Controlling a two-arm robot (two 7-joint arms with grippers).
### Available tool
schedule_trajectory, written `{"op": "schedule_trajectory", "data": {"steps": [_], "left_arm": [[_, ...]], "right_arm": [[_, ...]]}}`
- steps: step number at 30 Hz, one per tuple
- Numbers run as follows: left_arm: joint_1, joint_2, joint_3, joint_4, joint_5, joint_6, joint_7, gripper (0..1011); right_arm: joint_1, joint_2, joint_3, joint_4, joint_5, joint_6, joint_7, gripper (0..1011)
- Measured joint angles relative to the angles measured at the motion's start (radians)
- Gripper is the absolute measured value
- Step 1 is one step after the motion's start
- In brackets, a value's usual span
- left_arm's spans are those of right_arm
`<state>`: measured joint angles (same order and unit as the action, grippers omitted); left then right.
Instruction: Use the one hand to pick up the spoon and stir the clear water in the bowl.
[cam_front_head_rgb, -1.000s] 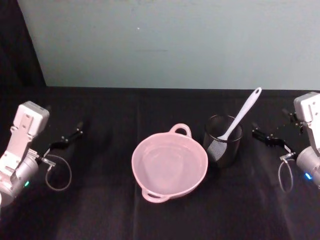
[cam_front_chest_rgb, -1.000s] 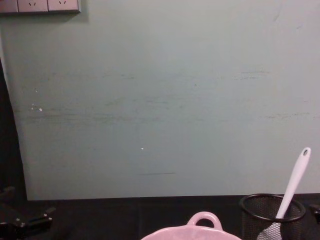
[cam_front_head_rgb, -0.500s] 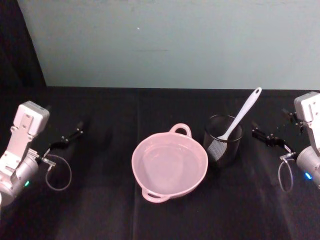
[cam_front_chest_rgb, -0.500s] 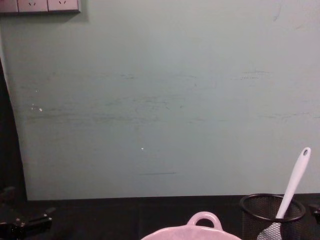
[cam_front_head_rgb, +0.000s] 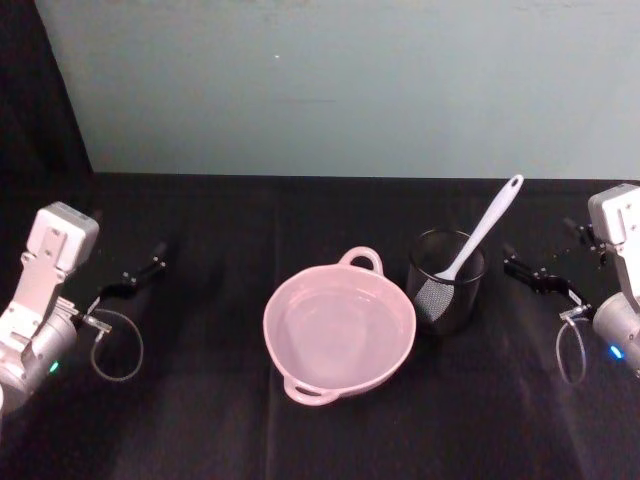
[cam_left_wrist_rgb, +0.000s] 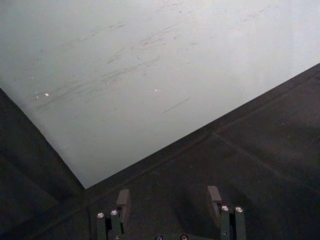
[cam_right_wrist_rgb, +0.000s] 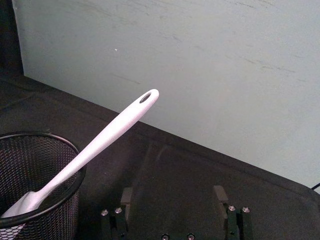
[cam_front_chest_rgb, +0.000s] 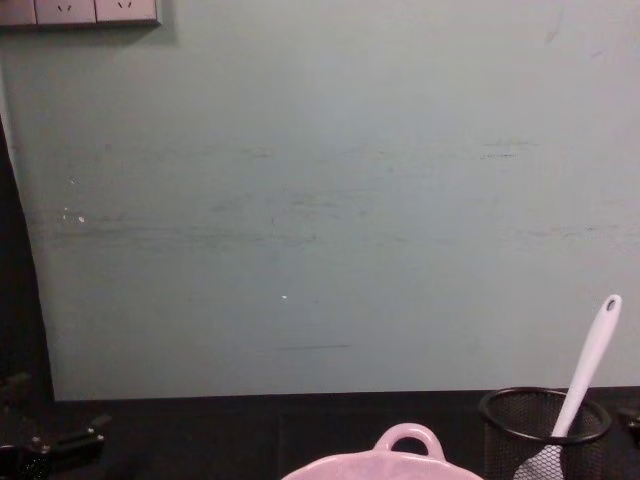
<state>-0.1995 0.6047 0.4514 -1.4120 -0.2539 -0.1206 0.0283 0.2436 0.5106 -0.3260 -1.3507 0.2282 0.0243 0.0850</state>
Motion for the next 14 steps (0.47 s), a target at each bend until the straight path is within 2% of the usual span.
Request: {"op": "schedule_trajectory", "data": {"steps": [14], "left_arm": [[0.0, 0.0, 0.0, 0.0, 0.0, 0.0, 0.0, 1005]], "right_arm": [[0.0, 0.0, 0.0, 0.0, 0.0, 0.0, 0.0, 1003]]}}
